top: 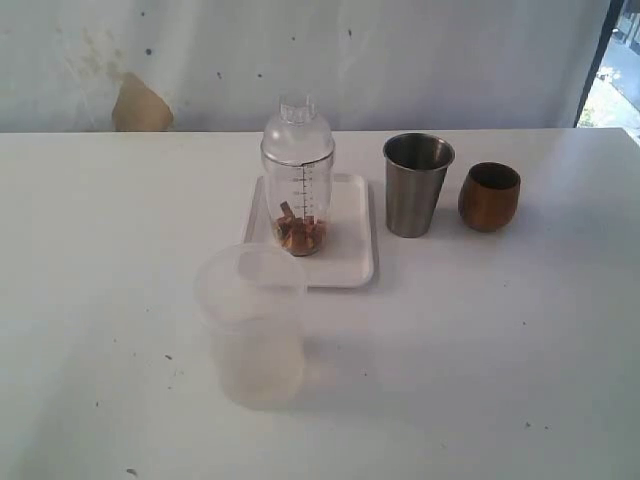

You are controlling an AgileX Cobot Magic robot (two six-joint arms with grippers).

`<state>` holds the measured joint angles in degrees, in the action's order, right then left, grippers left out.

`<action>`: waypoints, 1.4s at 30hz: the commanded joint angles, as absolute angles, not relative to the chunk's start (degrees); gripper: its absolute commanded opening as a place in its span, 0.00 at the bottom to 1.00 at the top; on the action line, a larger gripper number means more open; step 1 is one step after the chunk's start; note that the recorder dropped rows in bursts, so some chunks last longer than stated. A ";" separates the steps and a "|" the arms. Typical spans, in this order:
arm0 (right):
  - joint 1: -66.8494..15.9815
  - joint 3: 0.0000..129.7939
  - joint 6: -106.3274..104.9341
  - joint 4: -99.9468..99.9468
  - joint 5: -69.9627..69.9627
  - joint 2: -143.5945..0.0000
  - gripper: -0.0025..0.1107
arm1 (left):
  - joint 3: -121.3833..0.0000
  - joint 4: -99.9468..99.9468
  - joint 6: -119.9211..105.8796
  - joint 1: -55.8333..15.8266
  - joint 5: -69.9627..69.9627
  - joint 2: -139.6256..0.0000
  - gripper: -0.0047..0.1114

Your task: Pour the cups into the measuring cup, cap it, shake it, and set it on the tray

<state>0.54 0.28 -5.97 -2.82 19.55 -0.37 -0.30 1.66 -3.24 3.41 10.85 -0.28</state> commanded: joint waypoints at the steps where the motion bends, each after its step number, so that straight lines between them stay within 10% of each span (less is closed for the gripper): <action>1: 0.66 0.00 -5.78 -2.81 19.28 0.00 0.02 | 0.00 0.68 -2.39 3.32 13.66 0.00 0.04; 42: 0.66 0.00 -5.78 -2.81 19.28 0.00 0.02 | 0.00 0.68 -1.64 3.32 13.34 0.00 0.04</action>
